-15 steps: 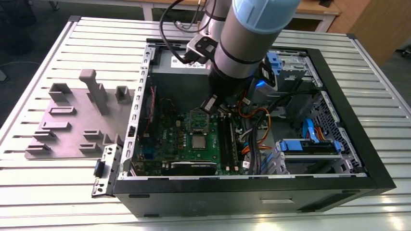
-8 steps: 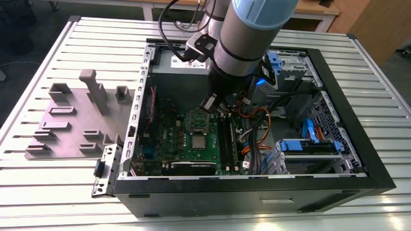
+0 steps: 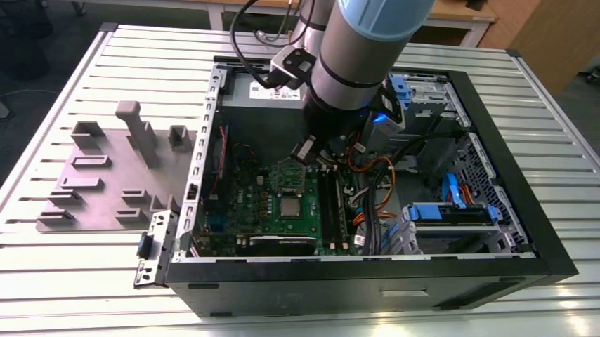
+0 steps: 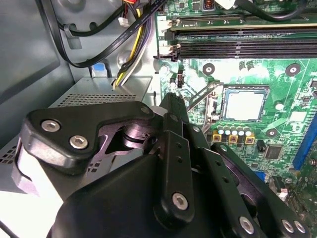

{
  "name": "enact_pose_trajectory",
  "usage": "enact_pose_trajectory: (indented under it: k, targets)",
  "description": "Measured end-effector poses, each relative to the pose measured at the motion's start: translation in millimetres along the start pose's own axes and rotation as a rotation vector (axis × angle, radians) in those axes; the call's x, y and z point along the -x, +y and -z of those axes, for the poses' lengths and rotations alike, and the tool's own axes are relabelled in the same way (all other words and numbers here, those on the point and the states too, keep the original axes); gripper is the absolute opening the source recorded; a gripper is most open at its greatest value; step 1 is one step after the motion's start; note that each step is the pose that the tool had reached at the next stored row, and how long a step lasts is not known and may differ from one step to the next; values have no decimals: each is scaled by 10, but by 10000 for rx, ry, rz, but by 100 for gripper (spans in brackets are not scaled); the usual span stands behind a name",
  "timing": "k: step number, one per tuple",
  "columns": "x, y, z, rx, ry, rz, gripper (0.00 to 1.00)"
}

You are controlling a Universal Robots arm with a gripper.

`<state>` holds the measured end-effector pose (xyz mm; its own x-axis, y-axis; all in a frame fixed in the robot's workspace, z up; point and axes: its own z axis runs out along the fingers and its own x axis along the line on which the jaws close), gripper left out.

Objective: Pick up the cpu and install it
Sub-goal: 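Close the cpu cover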

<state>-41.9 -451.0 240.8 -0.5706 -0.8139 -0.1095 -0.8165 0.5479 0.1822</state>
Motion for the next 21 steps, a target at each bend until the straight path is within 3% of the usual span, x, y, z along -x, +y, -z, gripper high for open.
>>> enact_pose_trajectory:
  k: [21]
  targets:
    - [-16, -3, 37, 5, 5, 38, 11]
